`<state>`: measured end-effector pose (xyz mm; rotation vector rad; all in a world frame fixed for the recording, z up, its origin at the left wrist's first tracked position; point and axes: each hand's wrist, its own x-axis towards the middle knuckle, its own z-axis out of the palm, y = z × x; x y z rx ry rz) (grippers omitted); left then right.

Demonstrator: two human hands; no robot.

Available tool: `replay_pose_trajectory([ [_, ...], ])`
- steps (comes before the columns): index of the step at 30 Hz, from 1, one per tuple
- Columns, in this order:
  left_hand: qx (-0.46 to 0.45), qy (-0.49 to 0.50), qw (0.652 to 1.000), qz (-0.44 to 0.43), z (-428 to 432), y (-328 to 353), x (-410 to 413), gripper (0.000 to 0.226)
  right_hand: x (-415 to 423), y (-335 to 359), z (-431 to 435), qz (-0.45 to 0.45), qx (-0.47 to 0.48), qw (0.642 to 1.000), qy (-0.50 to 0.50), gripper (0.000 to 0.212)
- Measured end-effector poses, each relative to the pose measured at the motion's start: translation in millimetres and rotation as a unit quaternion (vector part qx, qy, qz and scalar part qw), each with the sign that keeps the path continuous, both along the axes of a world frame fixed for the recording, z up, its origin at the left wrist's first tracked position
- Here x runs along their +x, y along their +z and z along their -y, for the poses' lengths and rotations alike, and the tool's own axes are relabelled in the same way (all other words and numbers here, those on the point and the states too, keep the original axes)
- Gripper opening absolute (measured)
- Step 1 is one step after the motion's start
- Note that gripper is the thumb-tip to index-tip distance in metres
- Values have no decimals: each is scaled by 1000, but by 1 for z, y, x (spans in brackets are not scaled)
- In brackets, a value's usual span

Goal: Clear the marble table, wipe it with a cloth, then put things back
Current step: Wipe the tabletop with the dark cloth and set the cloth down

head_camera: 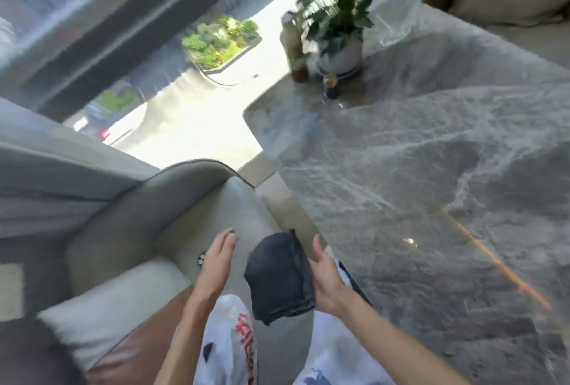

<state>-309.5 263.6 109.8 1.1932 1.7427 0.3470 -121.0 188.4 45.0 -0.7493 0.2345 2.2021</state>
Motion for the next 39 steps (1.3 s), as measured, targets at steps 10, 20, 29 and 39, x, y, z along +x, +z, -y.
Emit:
replay_pose_trajectory([
  [10, -141, -134, 943, 270, -84, 88, 136, 37, 122, 113, -52, 55, 84, 981, -169, 96],
  [20, -147, -359, 894, 224, -219, 75, 236, 21, 204, 97, -112, 354, 41, 913, -198, 54],
  [29, -104, -494, 858, 94, -323, 40, 277, 22, 209, 75, -181, 528, -16, 834, -162, 18],
  [39, 259, -678, 676, -129, -394, 27, 430, 29, 315, 64, -285, 801, -121, 586, 18, 16],
])
